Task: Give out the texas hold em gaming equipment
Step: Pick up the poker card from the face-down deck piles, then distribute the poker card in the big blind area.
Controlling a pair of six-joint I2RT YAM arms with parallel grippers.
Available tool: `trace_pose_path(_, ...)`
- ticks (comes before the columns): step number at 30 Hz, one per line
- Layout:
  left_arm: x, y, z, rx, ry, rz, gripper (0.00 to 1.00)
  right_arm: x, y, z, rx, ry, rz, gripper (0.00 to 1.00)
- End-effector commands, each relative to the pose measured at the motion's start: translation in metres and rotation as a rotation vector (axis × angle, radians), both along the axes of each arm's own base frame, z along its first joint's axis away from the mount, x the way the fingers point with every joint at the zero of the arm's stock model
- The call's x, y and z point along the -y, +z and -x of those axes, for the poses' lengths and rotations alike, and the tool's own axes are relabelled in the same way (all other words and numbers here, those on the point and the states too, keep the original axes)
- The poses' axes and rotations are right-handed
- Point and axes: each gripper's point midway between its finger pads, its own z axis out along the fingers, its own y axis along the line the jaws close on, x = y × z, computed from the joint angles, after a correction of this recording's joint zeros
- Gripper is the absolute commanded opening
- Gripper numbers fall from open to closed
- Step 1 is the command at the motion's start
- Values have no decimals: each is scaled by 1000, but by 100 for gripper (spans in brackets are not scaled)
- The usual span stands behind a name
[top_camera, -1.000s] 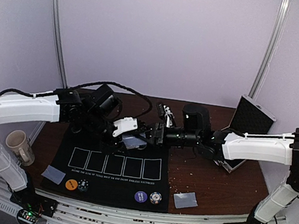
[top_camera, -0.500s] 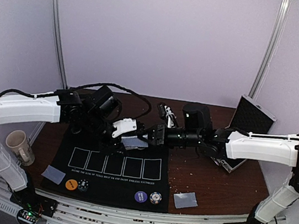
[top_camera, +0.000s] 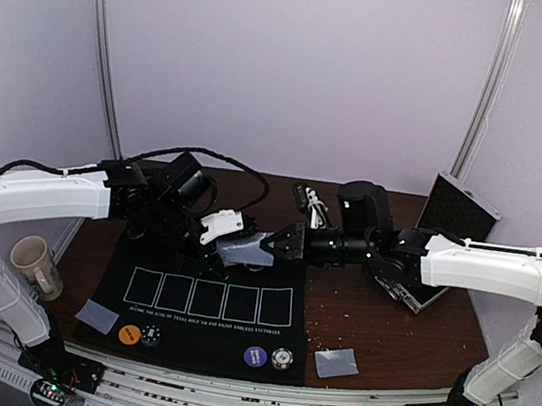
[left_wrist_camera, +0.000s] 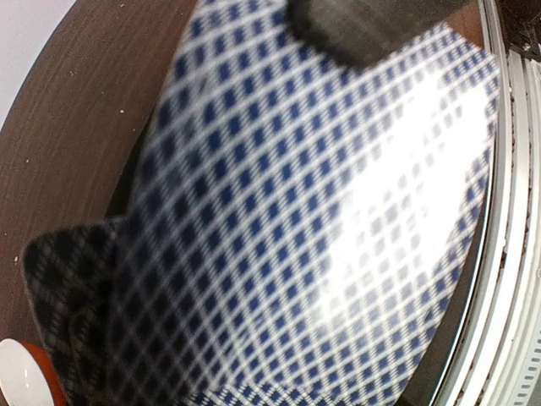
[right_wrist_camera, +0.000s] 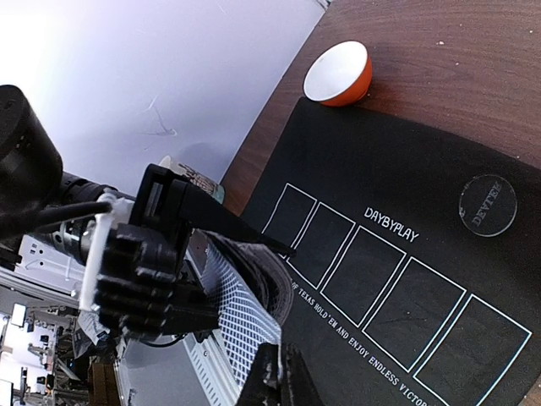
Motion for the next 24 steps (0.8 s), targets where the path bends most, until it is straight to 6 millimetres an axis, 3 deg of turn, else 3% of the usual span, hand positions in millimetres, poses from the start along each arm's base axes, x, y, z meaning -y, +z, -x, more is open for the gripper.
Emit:
trace_pose_path(1,-6,-4,-14,-8,52,16,48,12,33,-5,66,-54,-16,0)
trace_pose_path(8,-26,-4,-40,-10,161,22,48,39,52,-10,84,-190,-54,0)
trace_pose_path(14,-46,9,-66,19,270,36,48,44,22,-8,-14,-309,-95,0)
trace_pose_path(17,-52,24,-76,56,307,38,48,19,7,-2,-50,-312,-83,0)
trace_pose_path(24,-64,46,-92,90,363,34,48,-68,-20,26,-157,-250,-149,0)
